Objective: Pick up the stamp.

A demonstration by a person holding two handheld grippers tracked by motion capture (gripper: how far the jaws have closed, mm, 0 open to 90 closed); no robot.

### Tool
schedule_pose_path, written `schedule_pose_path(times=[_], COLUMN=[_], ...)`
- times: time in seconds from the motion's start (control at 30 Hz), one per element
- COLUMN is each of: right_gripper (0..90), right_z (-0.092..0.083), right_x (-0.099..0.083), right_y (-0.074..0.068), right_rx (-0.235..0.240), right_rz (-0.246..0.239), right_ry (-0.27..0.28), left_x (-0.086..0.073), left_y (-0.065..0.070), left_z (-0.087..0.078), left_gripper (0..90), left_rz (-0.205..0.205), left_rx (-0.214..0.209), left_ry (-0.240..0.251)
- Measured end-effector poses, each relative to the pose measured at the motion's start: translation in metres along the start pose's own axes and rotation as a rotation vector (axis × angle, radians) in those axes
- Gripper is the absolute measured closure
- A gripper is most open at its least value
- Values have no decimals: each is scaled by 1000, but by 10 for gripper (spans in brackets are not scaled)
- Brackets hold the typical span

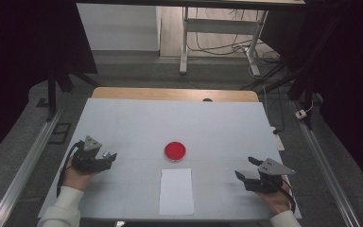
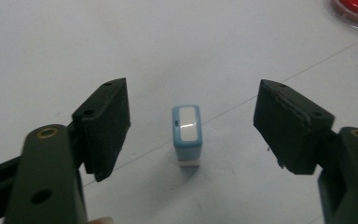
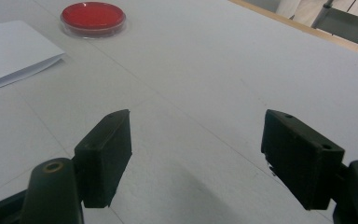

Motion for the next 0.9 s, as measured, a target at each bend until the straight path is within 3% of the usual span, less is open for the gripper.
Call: schedule_pose_path(times=[0.4,0.9], right_gripper=[244,252], right_z=[0,1], right_x=[-2,-3], right_y=[0,0], right_rx=[3,-7], right_rz=[-4,-9], right_ry=[-5,-10], left_x=[-10,-13], left_y=[-1,-1], left_z=[9,8], left_gripper=[464,738], left_rz=[-11,-5], left_rx=[-26,-42], left_ry=[-15,-16])
Point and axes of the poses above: each handheld gripper's, and its own axes: z roughly forward along the jaws, x roughly out of its top, y roughly to its right, the point moved 10 cm from there along z, roughly forward along the jaws, and after that the axes turned 2 degrees about x, right-handed, at the moved point
